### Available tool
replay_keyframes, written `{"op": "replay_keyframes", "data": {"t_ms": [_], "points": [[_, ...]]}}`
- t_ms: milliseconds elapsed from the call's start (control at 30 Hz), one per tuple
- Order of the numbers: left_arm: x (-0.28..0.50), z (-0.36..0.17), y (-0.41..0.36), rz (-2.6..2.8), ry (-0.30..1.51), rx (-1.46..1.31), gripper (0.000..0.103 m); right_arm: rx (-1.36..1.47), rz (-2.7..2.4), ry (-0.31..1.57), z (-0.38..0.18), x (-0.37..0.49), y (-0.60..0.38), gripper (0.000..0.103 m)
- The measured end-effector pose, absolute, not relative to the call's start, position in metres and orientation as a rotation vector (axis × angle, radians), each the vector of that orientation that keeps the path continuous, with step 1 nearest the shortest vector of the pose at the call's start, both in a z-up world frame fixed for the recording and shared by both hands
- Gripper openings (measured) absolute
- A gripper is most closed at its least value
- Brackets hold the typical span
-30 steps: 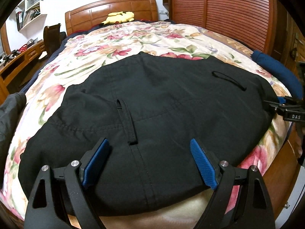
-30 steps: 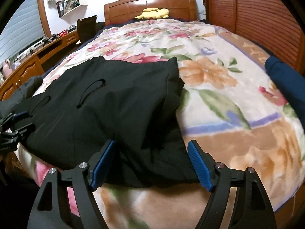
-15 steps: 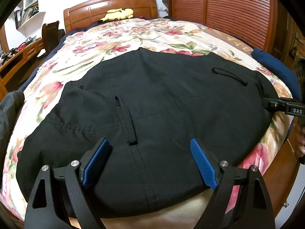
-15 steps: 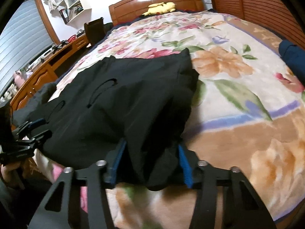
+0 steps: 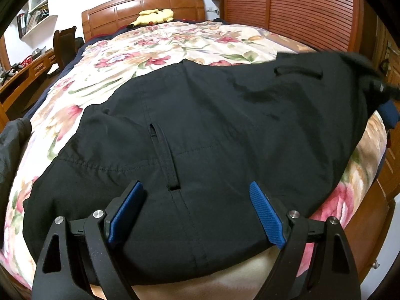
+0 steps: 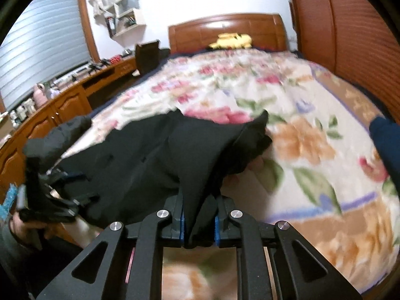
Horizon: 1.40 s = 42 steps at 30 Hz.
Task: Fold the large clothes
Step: 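Grasp the coat edge with the right gripper and lift it, then fold the lifted coat edge over the bundle and open the right gripper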
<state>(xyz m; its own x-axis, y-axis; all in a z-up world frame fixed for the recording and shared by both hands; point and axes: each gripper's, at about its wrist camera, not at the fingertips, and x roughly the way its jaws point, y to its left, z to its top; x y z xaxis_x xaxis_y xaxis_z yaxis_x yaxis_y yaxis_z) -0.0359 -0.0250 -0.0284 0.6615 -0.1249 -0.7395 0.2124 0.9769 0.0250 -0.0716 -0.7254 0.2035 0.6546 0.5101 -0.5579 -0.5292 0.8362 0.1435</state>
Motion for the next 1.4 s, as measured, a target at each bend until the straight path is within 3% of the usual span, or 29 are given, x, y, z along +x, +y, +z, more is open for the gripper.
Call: {"op": "replay_keyframes", "data": {"t_ms": [333, 867, 1400], "points": [[-0.059, 0.008, 0.017, -0.173, 0.717, -0.005, 0.087, -0.178, 0.683, 0.513, 0.234, -0.097, -0.662, 0.016], [-0.117, 0.065, 0.139, -0.058, 0.562, -0.087, 0.087, -0.299, 0.892, 0.458, 0.219, -0.102, -0.547, 0.014], [-0.126, 0.039, 0.195, 0.011, 0.602, -0.107, 0.087, -0.332, 1.01, 0.613, 0.154, -0.069, -0.459, 0.017]]}}
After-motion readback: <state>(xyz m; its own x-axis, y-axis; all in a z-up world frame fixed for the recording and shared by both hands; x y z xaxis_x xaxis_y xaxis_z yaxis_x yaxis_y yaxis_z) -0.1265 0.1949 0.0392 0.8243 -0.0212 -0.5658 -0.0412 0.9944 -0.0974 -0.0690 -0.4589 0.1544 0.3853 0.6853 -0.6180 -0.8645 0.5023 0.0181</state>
